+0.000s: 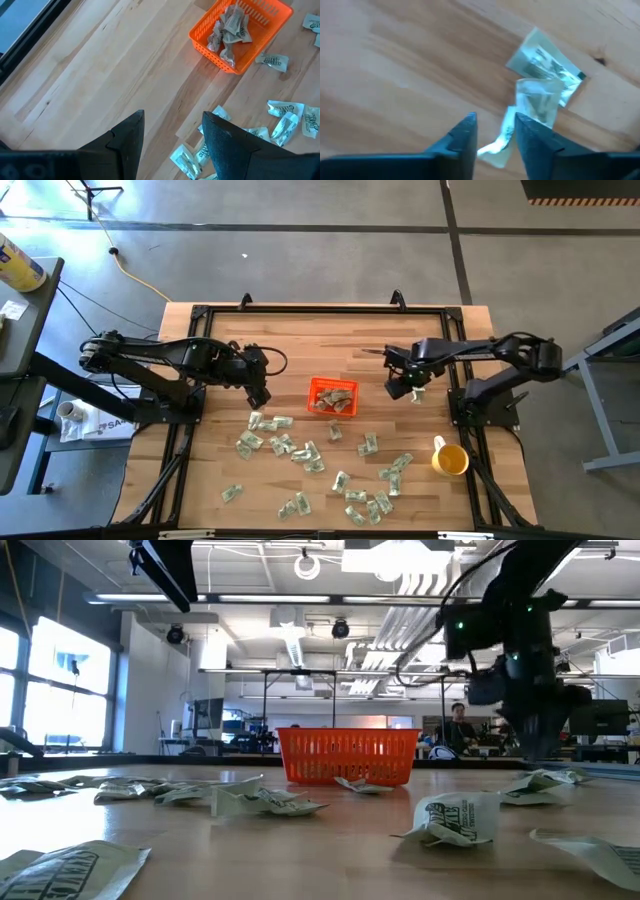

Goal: Pick and place Stevia / Truvia into bins
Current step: Put the light green stevia packet into the orange bin

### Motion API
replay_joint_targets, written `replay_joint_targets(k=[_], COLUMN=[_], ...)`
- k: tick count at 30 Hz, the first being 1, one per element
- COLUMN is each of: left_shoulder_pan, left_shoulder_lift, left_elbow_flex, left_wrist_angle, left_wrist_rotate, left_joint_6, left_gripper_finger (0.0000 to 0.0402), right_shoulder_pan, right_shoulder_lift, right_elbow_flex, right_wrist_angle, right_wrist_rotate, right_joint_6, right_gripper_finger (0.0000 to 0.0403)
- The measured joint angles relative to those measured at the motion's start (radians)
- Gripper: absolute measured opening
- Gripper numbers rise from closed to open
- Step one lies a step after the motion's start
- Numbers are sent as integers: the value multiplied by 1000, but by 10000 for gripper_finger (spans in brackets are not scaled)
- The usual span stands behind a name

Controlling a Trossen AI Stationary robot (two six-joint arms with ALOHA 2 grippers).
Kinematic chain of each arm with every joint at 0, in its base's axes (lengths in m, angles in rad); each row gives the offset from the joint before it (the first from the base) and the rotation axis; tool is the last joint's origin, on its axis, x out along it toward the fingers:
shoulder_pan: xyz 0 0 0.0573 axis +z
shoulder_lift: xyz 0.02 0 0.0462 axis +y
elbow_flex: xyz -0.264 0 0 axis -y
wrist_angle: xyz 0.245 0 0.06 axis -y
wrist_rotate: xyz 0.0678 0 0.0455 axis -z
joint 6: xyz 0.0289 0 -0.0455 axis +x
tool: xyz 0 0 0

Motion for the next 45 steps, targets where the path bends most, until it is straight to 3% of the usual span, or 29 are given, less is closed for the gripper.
replay_joint_targets(k=[5, 9, 15, 24, 30, 38, 45], left_shoulder_pan=[0, 0, 0, 0, 0, 0, 0], left_shoulder_lift=[0, 0, 0, 18, 49, 65, 65], left_elbow_flex=[0, 0, 0, 0, 0, 0, 0], left_wrist_angle=[1, 2, 35, 42, 36, 46, 46], left_wrist_rotate=[0, -6, -23, -26, -26, -26, -41], left_joint_6=[0, 0, 11, 11, 11, 14, 19], left_gripper_finger=[232, 232, 232, 232, 232, 232, 232], right_shoulder_pan=[39, 60, 60, 10, 12, 19, -5], right_shoulder_lift=[-107, -149, -132, -35, 2, 38, 75], right_elbow_flex=[0, 0, 0, 0, 0, 0, 0], right_wrist_angle=[-94, -199, -163, -171, -203, -181, -172], right_wrist_rotate=[32, 107, 146, 94, 0, 72, 37], right_joint_6=[-56, -179, -395, -439, -411, -413, -458], right_gripper_finger=[187, 207, 185, 141, 155, 190, 179])
